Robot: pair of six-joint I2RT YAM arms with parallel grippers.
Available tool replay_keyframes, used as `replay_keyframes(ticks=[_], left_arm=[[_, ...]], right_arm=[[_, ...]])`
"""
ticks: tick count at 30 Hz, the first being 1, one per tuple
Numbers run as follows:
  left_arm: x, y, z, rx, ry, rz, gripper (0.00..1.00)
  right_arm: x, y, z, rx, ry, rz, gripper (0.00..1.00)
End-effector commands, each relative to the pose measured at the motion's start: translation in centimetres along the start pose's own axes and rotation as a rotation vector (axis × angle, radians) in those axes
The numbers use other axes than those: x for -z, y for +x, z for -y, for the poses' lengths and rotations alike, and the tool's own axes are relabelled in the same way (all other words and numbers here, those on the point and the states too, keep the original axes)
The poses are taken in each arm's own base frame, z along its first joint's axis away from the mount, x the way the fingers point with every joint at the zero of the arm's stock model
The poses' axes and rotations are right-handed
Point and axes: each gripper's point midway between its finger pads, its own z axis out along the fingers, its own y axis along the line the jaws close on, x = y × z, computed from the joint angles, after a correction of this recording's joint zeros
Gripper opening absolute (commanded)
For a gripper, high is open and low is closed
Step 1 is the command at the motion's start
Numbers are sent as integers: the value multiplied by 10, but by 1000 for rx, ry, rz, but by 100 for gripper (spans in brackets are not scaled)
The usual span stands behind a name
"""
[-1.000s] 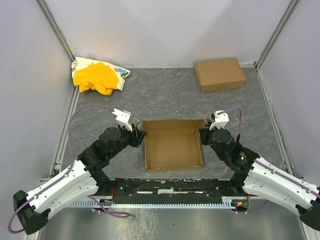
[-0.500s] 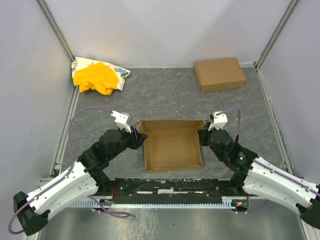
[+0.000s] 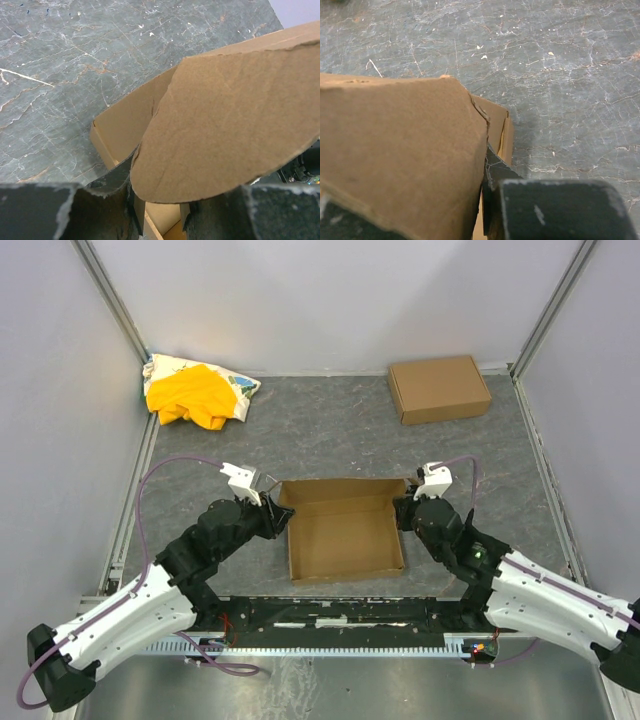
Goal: Fold the paper box
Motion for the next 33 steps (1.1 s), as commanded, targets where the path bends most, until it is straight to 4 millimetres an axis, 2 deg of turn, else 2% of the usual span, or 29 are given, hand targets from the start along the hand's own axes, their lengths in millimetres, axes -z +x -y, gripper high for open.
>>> replay_keyframes(ticks=[1, 6, 12, 21, 24, 33], left_arm=[[1, -4, 9, 50, 28, 11, 34], [1, -13, 15, 66, 45, 40, 34], [0, -3, 10, 63, 37, 14, 34], [19, 16, 1, 68, 22, -43, 36], [26, 16, 3, 84, 36, -40, 37], [20, 18, 7, 54, 54, -66, 41]], right_arm=[[3, 12, -20, 3, -76, -79, 10], [2, 6, -25, -9, -86, -70, 10], [3, 6, -25, -15, -83, -70, 10], [7, 40, -11, -5, -56, -125, 10], [10, 46, -3, -4, -30, -122, 10], [9, 29, 18, -4, 87, -5, 8]])
